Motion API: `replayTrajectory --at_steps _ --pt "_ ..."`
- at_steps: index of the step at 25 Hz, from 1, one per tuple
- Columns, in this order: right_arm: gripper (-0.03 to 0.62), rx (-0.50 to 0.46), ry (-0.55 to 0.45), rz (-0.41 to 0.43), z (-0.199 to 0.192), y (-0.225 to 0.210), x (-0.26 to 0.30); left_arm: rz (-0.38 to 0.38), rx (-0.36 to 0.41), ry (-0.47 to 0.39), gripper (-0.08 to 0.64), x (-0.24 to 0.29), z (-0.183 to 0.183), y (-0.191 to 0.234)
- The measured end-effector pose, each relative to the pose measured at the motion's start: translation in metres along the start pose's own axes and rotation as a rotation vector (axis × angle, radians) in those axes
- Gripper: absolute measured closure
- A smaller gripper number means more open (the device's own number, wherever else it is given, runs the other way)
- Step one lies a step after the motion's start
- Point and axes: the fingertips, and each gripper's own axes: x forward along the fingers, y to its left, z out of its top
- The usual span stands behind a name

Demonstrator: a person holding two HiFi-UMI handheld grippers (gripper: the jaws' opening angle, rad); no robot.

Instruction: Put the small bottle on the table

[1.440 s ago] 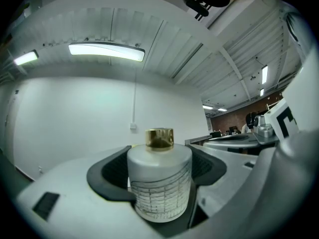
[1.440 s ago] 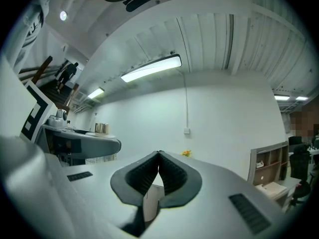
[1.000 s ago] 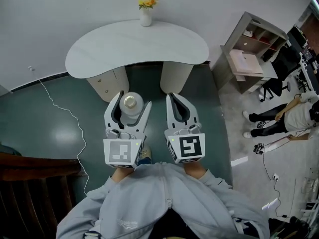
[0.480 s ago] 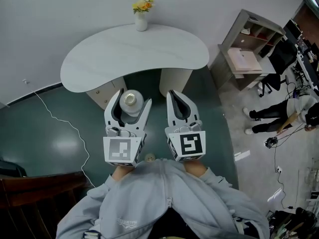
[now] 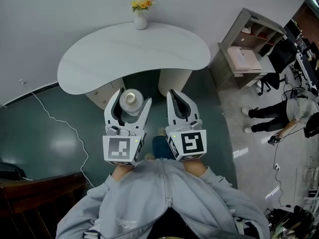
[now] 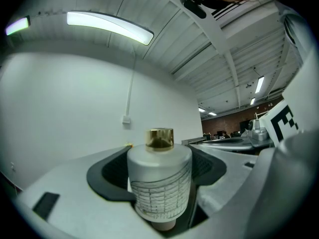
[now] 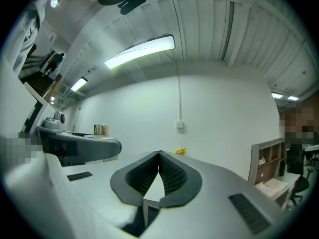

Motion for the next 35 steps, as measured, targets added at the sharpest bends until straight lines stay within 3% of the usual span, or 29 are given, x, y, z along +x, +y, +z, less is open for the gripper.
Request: replayTrajectory --at_steps 8,18,22,35 --pt "0.565 -0.006 -0.013 0.022 -0.010 -0.013 0.038 0.012 0.000 0.004 0.225 0.036 -0.011 0.019" --pt "0.565 -0.010 0.007 0.069 -0.022 -0.051 0.125 0.052 -0.029 -0.007 0.225 0.116 -0.014 0.055" --pt "0.565 -0.013 0.008 0.091 -0.023 -0.069 0.156 0.063 -0.007 0.017 0.225 0.148 -0.017 0.067" --pt "0.565 0.007 0.007 0.190 -0.039 -0.117 0.228 0.147 -0.006 0.035 0.225 0.229 -0.025 0.083"
